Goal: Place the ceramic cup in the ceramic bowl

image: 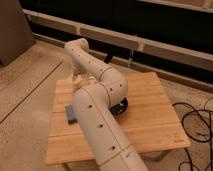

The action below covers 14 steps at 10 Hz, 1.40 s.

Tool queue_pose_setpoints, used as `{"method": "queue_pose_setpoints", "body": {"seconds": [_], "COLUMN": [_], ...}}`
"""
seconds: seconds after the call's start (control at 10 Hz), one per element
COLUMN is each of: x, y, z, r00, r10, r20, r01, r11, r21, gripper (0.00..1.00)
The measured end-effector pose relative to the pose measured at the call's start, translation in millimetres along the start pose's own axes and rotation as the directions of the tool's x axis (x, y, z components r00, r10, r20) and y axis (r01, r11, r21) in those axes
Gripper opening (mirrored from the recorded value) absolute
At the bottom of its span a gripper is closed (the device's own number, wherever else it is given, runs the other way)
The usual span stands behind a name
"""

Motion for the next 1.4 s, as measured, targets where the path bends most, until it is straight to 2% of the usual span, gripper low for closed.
{"method": "queue_pose_setpoints", "body": {"seconds": [0.1, 0.3, 0.4, 0.5, 0.7, 0.9, 1.0, 1.1, 1.2, 1.4], "x": [-1.2, -8.9, -12.7, -17.1, -12.3, 10.5, 24.6, 38.4, 69.5, 113.4], "y": [0.8, -2.2, -3.6, -6.5, -15.3, -30.2, -31.2, -27.2, -15.2, -6.4], "z": [1.3, -7.7, -17.1, -39.4, -79.7, -114.9, -125.0, -131.4, -141.8, -144.7], "r00": [1.0, 1.0, 0.999, 0.998, 0.997, 0.997, 0.996, 0.994, 0.988, 0.975], "r10": [-0.008, -0.007, -0.002, 0.012, 0.031, 0.062, 0.081, 0.095, 0.135, 0.202], "r20": [-0.005, 0.017, 0.034, 0.061, 0.074, 0.055, 0.047, 0.047, 0.069, 0.095], "r01": [0.008, 0.007, 0.001, -0.015, -0.038, -0.071, -0.088, -0.103, -0.145, -0.211], "r11": [1.0, 0.999, 0.999, 0.999, 0.994, 0.982, 0.978, 0.976, 0.977, 0.972], "r21": [0.01, 0.032, 0.038, 0.05, 0.101, 0.175, 0.19, 0.191, 0.159, 0.1], "gripper": [0.18, 0.01, 0.0, 0.0, 0.0, 0.0, 0.0, 0.0, 0.0, 0.0]}}
